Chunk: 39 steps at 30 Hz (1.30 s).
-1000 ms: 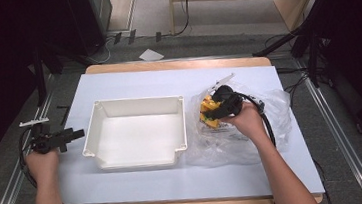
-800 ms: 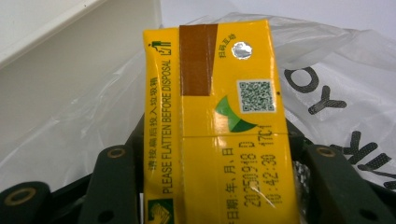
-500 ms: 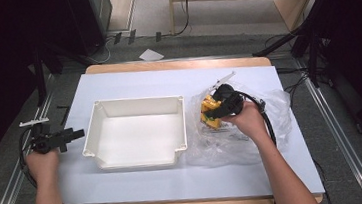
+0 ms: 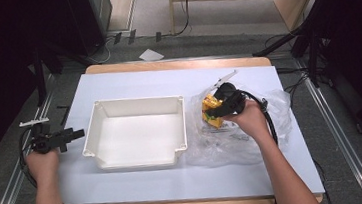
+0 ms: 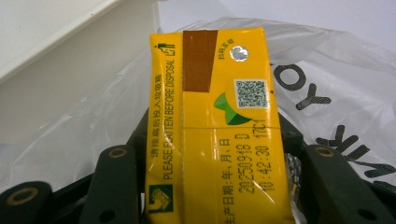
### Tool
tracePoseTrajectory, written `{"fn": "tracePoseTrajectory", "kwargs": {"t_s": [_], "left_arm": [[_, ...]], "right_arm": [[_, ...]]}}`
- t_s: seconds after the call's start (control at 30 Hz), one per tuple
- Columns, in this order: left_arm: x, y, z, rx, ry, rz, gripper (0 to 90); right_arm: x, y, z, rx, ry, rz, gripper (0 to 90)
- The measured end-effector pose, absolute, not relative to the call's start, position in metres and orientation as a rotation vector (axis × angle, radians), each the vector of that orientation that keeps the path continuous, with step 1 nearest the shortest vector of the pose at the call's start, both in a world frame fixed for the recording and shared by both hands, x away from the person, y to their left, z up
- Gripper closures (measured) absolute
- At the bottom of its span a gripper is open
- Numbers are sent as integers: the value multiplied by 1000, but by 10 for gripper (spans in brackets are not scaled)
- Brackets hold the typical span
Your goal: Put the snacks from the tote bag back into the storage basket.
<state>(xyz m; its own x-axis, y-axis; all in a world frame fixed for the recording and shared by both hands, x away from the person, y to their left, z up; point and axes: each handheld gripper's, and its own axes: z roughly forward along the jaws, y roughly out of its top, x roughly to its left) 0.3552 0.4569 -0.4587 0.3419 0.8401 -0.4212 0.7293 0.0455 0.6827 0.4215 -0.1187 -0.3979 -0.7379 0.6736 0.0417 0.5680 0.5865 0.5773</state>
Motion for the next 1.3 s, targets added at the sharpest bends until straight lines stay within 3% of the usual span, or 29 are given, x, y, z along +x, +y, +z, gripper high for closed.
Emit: {"fn": "tracePoseTrajectory", "kwargs": {"t_s": [1.3], "left_arm": [[355,457,-460,1699,1408,145,248]], "right_arm": [[408,-115,-362,1001,2619,911,517]]}}
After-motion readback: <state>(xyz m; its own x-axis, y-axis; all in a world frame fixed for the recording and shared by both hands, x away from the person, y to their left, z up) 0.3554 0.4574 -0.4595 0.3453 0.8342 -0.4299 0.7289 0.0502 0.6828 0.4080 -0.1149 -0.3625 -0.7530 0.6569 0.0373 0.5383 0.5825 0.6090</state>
